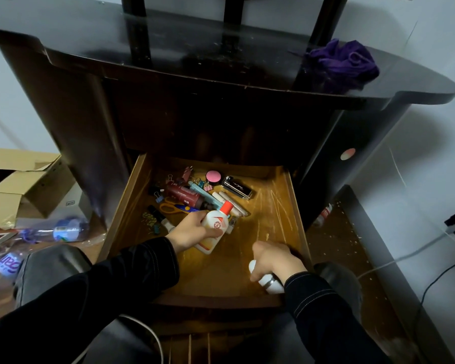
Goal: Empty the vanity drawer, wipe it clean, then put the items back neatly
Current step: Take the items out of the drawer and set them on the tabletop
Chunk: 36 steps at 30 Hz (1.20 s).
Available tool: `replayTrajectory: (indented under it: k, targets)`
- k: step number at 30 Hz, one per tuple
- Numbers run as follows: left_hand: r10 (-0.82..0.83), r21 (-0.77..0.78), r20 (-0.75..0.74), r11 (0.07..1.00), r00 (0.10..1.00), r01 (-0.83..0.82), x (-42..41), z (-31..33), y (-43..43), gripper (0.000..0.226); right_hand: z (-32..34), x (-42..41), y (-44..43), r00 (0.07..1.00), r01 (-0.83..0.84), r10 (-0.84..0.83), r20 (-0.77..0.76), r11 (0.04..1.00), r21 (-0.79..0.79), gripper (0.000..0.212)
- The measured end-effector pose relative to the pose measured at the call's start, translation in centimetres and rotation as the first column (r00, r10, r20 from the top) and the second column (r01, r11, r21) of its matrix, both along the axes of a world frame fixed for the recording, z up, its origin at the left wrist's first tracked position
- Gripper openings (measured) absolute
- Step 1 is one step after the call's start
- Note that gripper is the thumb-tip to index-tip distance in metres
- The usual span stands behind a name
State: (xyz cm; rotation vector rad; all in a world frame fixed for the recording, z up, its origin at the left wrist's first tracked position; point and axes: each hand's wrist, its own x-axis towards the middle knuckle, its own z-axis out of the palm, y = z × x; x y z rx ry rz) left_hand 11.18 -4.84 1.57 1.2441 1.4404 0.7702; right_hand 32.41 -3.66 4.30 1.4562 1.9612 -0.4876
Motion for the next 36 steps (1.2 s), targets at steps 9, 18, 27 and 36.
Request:
replayTrajectory:
  k: [9, 18, 27, 36]
  targets:
    - [0.075, 0.114, 0.099, 0.99, 0.992, -0.086, 0.3, 4.7, -1.8, 0.025, 4.3, 0.3, -0.4, 0.95, 0.149, -0.082, -0.3, 0.967, 0.208, 0.053]
    - [0.131, 0.56, 0.268, 0.785, 0.955, -0.265, -3.7, 21.6, -3.7, 0.03, 21.1, -2.1, 1.1, 0.571, 0.272, 0.212, -0.793, 0.863, 0.426, 0.022]
    - [0.342, 0.661, 0.199, 0.645, 0.918, -0.384, -12.1, 31.0, 5.0, 0.031, 28.9, -9.4, 10.4, 0.171, 0.5, 0.155, -0.973, 0.837, 0.221, 0.039]
    - [0.41, 0.603, 0.012, 0.725, 0.912, -0.333, -16.7, 30.4, 16.0, 0.04, 27.8, -18.1, 20.8, 0.233, 0.547, 0.119, -0.965, 0.804, 0.231, 0.033]
